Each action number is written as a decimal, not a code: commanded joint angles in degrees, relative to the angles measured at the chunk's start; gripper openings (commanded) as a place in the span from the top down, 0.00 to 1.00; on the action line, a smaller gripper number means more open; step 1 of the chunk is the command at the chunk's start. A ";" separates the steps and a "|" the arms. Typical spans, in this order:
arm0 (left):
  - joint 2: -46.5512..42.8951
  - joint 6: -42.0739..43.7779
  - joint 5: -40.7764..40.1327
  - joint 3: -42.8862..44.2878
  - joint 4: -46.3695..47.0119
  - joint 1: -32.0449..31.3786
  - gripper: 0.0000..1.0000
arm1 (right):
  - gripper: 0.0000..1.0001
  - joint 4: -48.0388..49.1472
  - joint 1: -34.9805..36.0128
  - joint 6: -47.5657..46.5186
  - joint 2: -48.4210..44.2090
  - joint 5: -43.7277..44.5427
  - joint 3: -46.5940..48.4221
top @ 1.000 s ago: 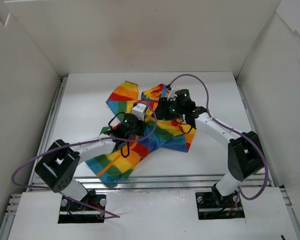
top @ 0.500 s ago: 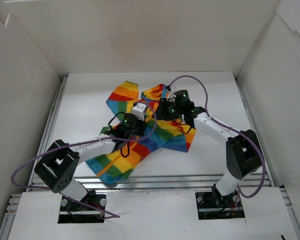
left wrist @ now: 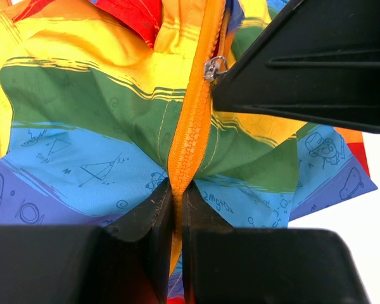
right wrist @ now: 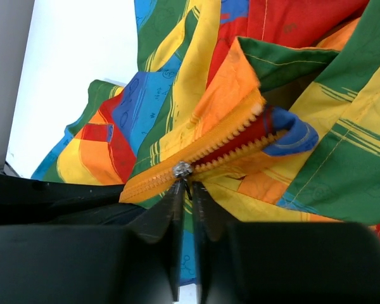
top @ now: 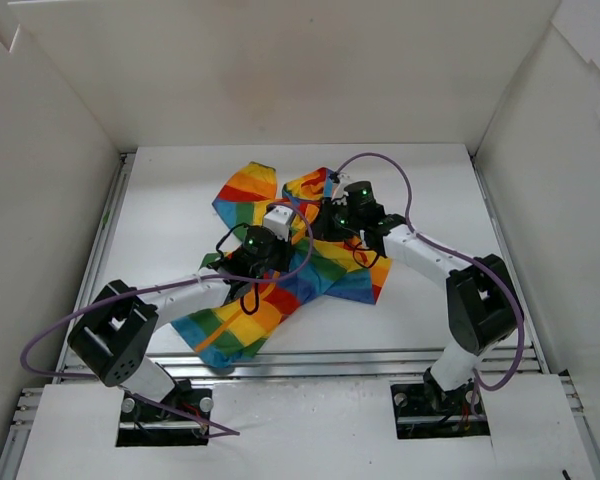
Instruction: Zip up the jacket
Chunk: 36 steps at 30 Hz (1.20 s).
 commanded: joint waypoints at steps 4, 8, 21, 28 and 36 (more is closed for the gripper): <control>-3.79 -0.68 1.35 1.32 4.07 0.41 1.00 | 1.00 4.72 0.40 0.15 -1.61 4.62 1.16; -3.70 -0.59 1.18 1.32 4.24 0.41 1.00 | 1.00 3.06 0.40 -1.51 -3.36 9.44 1.33; -2.91 0.55 0.91 2.37 2.66 0.41 1.00 | 1.00 -5.03 -4.87 -10.57 0.32 25.63 13.27; -0.45 3.09 0.48 7.02 2.31 0.41 1.00 | 1.00 -7.66 -7.86 -12.77 4.36 29.23 23.12; 6.13 5.21 -0.14 21.96 -5.49 4.18 0.88 | 1.00 -12.68 -10.32 -13.82 7.79 28.01 34.11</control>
